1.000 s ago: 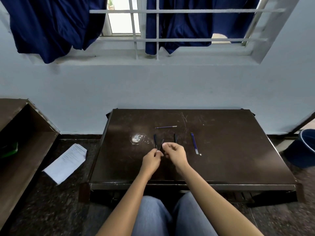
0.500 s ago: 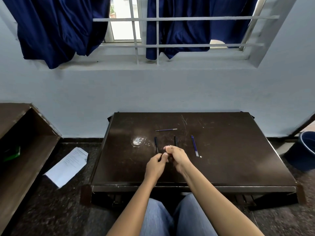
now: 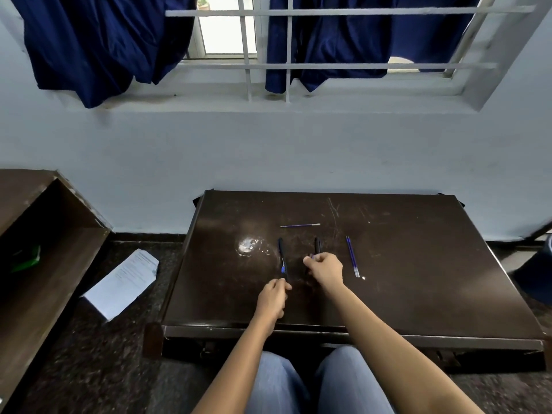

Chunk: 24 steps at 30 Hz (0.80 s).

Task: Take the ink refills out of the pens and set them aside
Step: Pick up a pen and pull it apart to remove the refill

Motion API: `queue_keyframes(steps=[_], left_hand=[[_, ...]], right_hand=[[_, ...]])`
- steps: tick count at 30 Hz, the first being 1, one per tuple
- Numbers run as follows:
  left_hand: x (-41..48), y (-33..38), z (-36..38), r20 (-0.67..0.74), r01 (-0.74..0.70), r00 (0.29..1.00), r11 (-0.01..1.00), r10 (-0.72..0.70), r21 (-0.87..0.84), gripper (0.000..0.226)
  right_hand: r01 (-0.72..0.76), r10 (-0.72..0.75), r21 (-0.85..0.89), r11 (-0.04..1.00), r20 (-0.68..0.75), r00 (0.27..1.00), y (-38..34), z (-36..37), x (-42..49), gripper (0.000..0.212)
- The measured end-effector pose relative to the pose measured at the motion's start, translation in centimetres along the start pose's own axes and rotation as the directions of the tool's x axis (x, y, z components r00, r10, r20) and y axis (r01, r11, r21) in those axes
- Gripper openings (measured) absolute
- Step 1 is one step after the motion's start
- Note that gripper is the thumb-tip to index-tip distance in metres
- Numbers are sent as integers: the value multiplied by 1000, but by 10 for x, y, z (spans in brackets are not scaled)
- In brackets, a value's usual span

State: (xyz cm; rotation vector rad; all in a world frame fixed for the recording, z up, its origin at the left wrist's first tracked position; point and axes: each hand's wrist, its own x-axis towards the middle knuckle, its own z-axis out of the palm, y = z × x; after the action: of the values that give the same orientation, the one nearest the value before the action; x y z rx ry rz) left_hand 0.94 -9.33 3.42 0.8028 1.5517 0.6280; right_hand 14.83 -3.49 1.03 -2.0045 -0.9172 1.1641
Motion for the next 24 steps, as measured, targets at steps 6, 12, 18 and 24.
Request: queue_keyframes(steps=[6,12,18,24], left_hand=[[20,0,-5,-71,4,997,1000,-3,8,28],[28,2,-8,-80,-68,994,998,68,6,20],[29,1,-9,-76,-131,988,989,136,65,21],[30,2,-14,-122,-172,974,973,192,154,24]], right_hand=[[156,-107,-528,835,121,987,-5,14,6,27],[181,-124,-627,758,134,983,-9,26,12,25],[178,-119,-562,808,141,983,-4,20,16,27],[15,-37,104,994,213,976,0,15,-8,21]])
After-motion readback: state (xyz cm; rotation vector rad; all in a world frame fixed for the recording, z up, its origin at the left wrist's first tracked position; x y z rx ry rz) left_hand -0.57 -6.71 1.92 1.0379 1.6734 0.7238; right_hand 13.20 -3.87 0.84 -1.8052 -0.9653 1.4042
